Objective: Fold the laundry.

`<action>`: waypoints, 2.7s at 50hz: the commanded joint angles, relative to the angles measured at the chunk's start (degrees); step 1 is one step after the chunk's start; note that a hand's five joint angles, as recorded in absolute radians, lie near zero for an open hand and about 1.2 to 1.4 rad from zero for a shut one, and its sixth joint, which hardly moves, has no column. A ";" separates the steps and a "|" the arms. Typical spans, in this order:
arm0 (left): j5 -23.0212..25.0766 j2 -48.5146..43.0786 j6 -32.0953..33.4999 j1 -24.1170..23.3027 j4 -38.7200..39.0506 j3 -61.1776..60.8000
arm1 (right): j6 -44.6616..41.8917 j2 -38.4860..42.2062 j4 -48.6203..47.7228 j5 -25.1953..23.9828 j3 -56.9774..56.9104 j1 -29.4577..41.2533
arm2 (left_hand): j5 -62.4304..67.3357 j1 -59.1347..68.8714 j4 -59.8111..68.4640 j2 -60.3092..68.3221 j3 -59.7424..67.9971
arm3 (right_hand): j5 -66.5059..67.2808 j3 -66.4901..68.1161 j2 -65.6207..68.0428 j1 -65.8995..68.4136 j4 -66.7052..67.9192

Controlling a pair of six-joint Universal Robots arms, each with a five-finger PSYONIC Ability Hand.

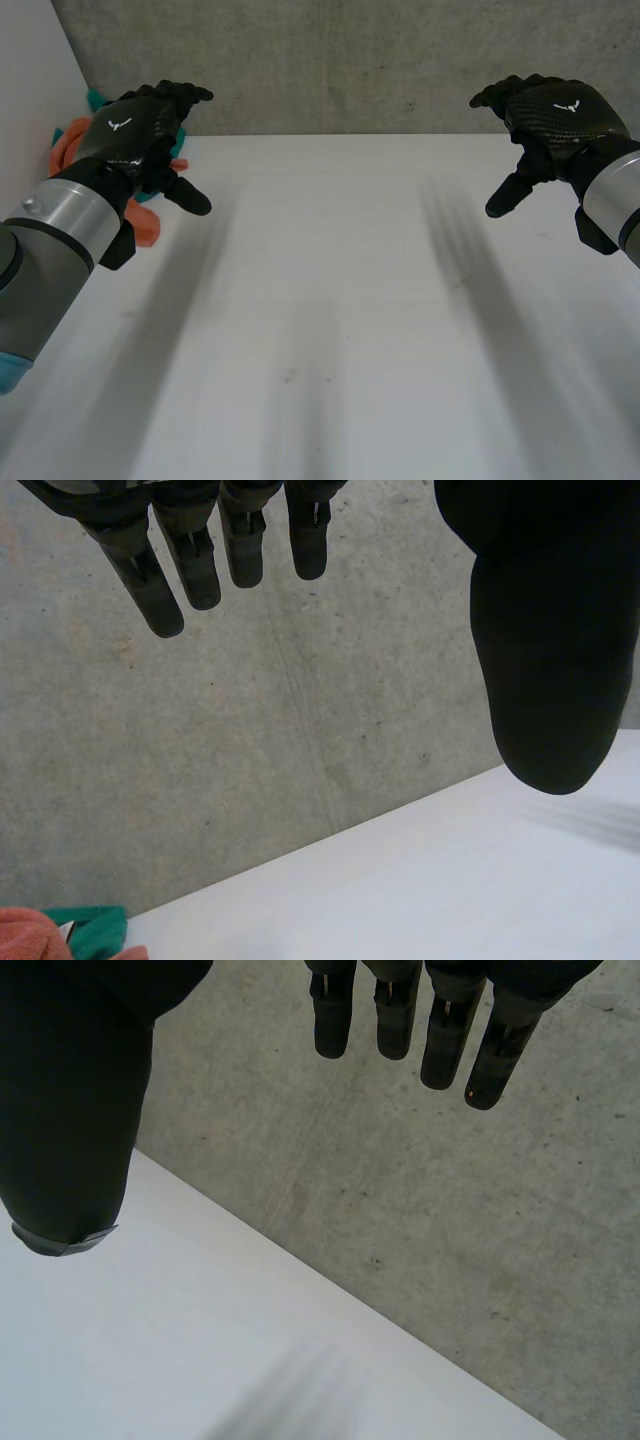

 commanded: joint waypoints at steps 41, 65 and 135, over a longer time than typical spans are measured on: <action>17.97 -59.16 34.49 24.51 12.92 43.54 | -2.64 4.31 -0.27 0.37 1.68 1.78 | 56.79 57.54 57.90 57.70 57.44 | -4.74 -5.56 -5.25 -1.87 -5.67; 19.99 -26.75 24.67 10.55 14.60 14.29 | -2.73 4.31 -0.27 0.45 1.68 1.78 | 67.39 68.14 68.50 68.29 68.04 | -4.74 -5.56 -5.25 -1.87 -5.67; 15.95 -44.56 26.58 13.53 2.81 29.21 | -13.01 31.19 -5.81 11.79 -3.94 28.68 | 2.98 3.73 4.09 3.89 3.64 | -4.74 -5.56 -5.25 -1.87 -5.67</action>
